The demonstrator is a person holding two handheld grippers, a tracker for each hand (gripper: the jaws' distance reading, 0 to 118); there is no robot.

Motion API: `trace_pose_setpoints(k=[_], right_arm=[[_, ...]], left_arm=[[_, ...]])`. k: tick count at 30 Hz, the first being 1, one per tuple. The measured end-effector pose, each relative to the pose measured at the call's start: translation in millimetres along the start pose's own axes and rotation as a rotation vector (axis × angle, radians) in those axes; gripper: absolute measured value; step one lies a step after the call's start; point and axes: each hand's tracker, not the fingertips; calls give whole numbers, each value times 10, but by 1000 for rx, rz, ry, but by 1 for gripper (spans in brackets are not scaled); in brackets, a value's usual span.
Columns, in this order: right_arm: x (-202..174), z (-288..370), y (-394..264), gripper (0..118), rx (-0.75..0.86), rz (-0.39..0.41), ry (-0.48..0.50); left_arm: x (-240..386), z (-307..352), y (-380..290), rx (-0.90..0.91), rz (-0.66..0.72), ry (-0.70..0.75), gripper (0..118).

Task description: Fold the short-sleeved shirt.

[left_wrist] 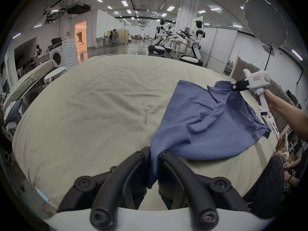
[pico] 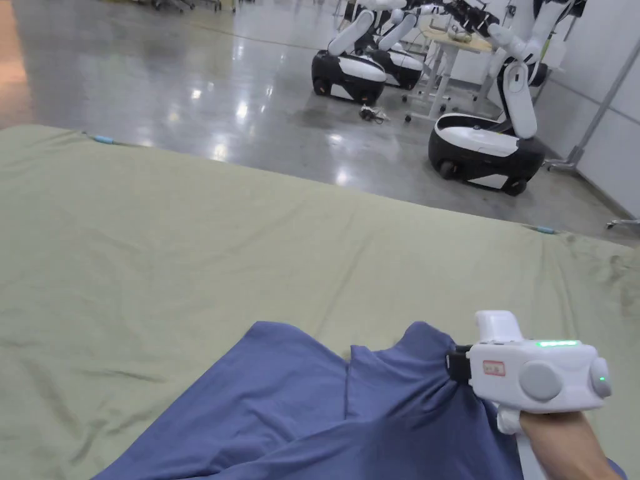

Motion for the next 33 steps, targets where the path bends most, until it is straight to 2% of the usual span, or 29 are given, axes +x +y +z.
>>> trace_pose_setpoints(k=[3, 5, 10, 14, 17, 18, 20, 22, 26, 30, 33], right_arm=[[112, 530, 207, 5, 87, -28, 15], [184, 923, 357, 5, 142, -18, 22], [469, 1889, 883, 5, 295, -45, 28], [683, 2650, 1402, 5, 438, -39, -17], [799, 3079, 1796, 5, 517, 0, -100], [871, 3193, 1925, 5, 543, -17, -119], [1005, 3370, 2173, 5, 596, -72, -119], [1096, 3515, 2401, 5, 638, -87, -160], [1199, 3717, 2813, 5, 753, -131, -147], [1284, 3702, 3125, 5, 808, -149, -125], [1247, 3609, 3121, 5, 821, -155, -117]], left_arm=[[54, -29, 211, 51, -23, -5, 9], [44, -99, 403, 63, -17, -15, 8], [294, -59, 1384, 201, -34, -44, 7], [487, 131, 2318, 314, -85, -25, 6], [619, 143, 2995, 359, -109, 13, 6], [650, 147, 3220, 360, -105, 14, 6], [731, 195, 3621, 396, -112, 49, 6], [885, 259, 3946, 454, -166, 112, 6], [1034, 469, 4575, 534, -157, 139, 6], [1109, 655, 5070, 576, -166, 171, 6], [1108, 661, 5215, 596, -142, 182, 6]])
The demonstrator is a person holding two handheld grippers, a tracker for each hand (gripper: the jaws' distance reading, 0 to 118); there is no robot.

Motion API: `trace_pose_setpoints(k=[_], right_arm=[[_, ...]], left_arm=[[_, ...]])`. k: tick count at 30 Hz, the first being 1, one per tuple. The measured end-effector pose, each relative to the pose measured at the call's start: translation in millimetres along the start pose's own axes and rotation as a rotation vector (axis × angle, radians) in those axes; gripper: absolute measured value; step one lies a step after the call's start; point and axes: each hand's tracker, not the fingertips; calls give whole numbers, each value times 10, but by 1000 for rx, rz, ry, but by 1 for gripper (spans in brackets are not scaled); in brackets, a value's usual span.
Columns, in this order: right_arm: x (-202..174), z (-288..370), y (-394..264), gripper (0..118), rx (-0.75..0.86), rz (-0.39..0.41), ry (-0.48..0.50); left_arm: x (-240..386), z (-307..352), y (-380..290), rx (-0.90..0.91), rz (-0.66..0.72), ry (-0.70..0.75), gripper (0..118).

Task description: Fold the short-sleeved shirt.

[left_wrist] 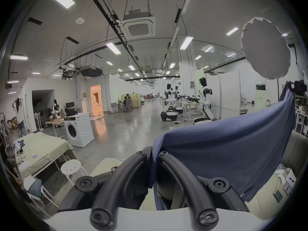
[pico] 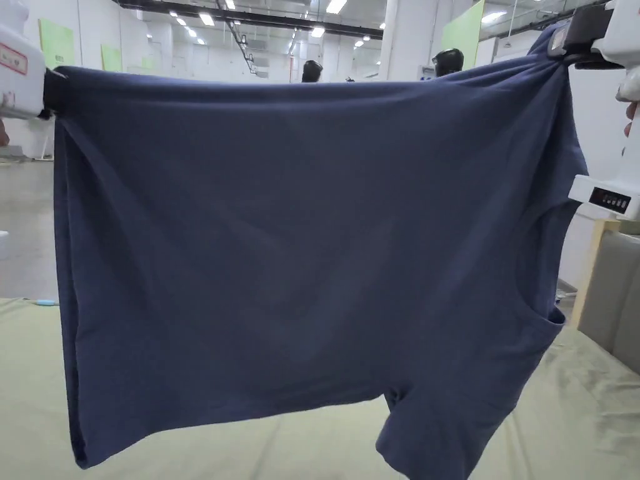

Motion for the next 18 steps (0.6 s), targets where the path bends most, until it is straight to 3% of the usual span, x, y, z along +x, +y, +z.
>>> trace_pose_setpoints(k=[10, 18], right_arm=[[162, -413, -911, 5, -112, -36, 3], [311, 267, -1202, 5, -163, -99, 51]], left_arm=[[110, -439, -913, -83, 76, -1, 6], [88, 140, -1455, -124, 91, -46, 6]])
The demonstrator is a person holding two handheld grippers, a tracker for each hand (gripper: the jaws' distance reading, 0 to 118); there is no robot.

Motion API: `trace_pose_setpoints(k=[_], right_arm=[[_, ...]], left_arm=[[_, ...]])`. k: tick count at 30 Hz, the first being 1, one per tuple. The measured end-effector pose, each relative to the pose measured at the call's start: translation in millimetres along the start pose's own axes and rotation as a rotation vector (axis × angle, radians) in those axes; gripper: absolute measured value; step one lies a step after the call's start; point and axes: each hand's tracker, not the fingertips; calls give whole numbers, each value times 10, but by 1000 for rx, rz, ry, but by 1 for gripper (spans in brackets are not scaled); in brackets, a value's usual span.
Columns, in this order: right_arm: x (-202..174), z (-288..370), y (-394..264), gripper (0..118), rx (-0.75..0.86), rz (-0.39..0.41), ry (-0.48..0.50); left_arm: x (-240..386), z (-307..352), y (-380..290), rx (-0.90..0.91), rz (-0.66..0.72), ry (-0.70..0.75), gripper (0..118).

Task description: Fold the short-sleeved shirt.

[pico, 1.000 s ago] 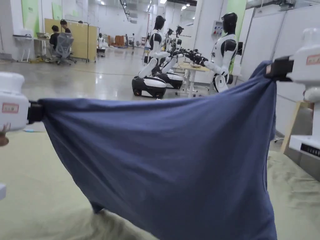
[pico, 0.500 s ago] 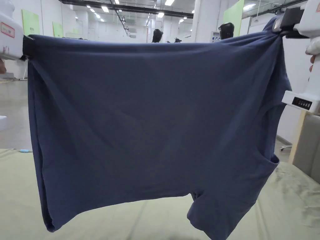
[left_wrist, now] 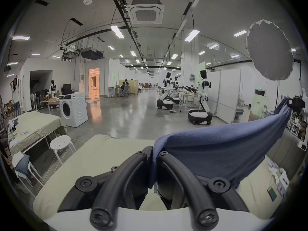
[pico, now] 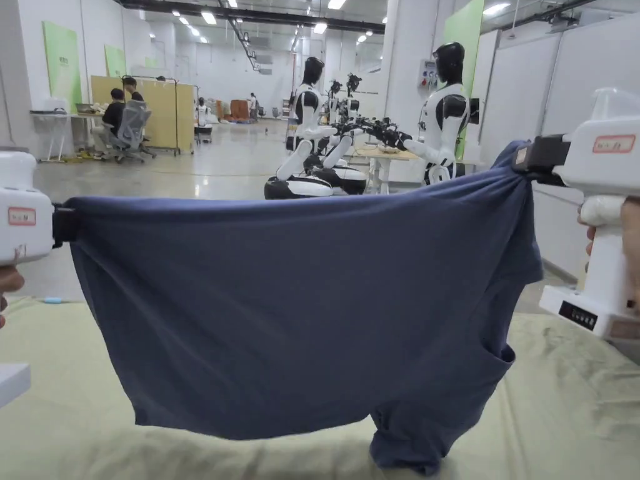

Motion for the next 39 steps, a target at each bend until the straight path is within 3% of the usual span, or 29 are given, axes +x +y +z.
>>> trace_pose_setpoints(k=[7, 12, 18, 24, 25, 26, 27, 28, 29, 30, 33, 35, 36, 37, 38, 39], right_arm=[[195, 1051, -1351, 5, -191, 65, 15], [394, 1897, -2772, 5, -357, -16, 27], [555, 2470, -4190, 5, -580, -50, -68], [643, 2624, -4468, 6, -589, -72, -131], [647, 2652, -4458, 20, -579, -75, -130], [638, 2691, -4434, 44, -562, -66, -121], [617, 2734, -4391, 82, -546, -34, -127], [643, 2720, -4371, 118, -535, -12, -124], [612, 2775, -4313, 115, -528, -3, -112], [560, 2862, -4203, 113, -419, 44, -90], [322, 3083, -3977, 118, -395, 61, -44], [221, 3169, -3912, 114, -367, 91, -47], [153, 3300, -3882, 105, -367, 112, -66], [130, 3323, -3879, 69, -372, 119, -75], [119, 3332, -3890, 29, -378, 118, -90], [127, 3318, -3930, 0, -397, 96, -117]], left_arm=[[-61, 1033, -1384, -127, -67, -60, 6], [-132, 1662, -2781, -316, -103, -59, 6], [-201, 2088, -4018, -524, -109, -34, 6], [-273, 2132, -4239, -481, -80, -25, 10], [-266, 2157, -4223, -451, -90, -41, 25], [-241, 2232, -4154, -445, -99, -44, 48], [-235, 2292, -4122, -437, -116, -31, 78], [-228, 2361, -4089, -421, -114, -30, 94], [-210, 2474, -4041, -381, -115, -23, 98], [-212, 2643, -4001, -338, -111, -26, 98], [-149, 2968, -3914, -293, -64, -45, 98], [-77, 3132, -3914, -302, -40, -34, 97], [-59, 3196, -3925, -328, -34, -18, 92], [-56, 3237, -3945, -346, -27, -28, 74], [-100, 3226, -4033, -366, -20, -33, 21], [-116, 3224, -4080, -387, -9, -45, 3]])
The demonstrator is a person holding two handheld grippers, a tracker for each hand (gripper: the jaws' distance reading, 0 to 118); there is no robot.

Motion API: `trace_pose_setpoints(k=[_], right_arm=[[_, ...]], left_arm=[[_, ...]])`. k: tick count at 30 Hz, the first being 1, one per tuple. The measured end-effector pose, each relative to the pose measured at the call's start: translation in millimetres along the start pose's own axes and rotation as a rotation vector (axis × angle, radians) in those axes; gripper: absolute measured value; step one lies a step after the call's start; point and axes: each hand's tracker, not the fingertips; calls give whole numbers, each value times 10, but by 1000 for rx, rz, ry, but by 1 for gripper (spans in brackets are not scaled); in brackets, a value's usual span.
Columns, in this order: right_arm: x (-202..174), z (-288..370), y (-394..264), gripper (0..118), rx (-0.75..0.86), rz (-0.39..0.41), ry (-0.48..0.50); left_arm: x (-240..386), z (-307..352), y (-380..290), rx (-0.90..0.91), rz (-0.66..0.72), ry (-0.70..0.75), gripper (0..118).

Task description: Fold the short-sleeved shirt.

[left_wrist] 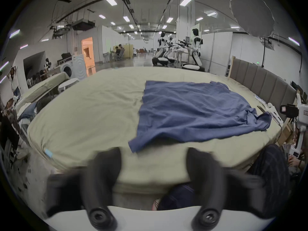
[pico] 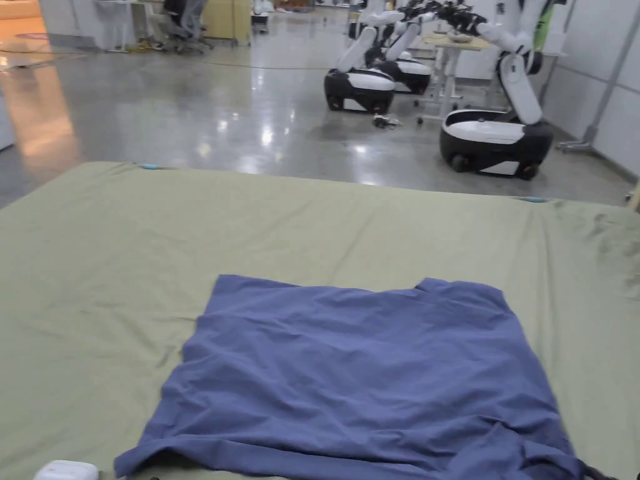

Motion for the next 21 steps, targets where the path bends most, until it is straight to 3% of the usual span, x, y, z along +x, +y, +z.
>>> trace_pose_setpoints(k=[2, 4, 8, 9, 12, 13, 16, 21], right_arm=[[12, -45, -156, 0, -42, -61, -3], [27, -122, -284, 0, -94, -89, 21], [73, -154, -472, 0, -99, -163, 7], [67, -138, -436, 0, -103, -182, 12], [93, -162, -501, 0, -108, -183, 3], [61, -142, -425, 0, -113, -182, 1], [104, -171, -434, 0, -120, -199, -8], [162, -266, -341, 0, -123, -220, -12]], left_arm=[[54, -60, -11, -40, -5, 83, 3], [165, -89, 95, -56, 6, 26, 3], [-68, -376, 154, -47, -13, 86, 5], [-102, -414, 160, -41, -33, 101, 21], [-70, -425, 233, -82, -120, 84, 94], [-61, -444, 232, -93, -147, 87, 103], [-16, -442, 268, -81, -215, 144, 103], [-230, -763, 331, -123, -146, 75, 103]])
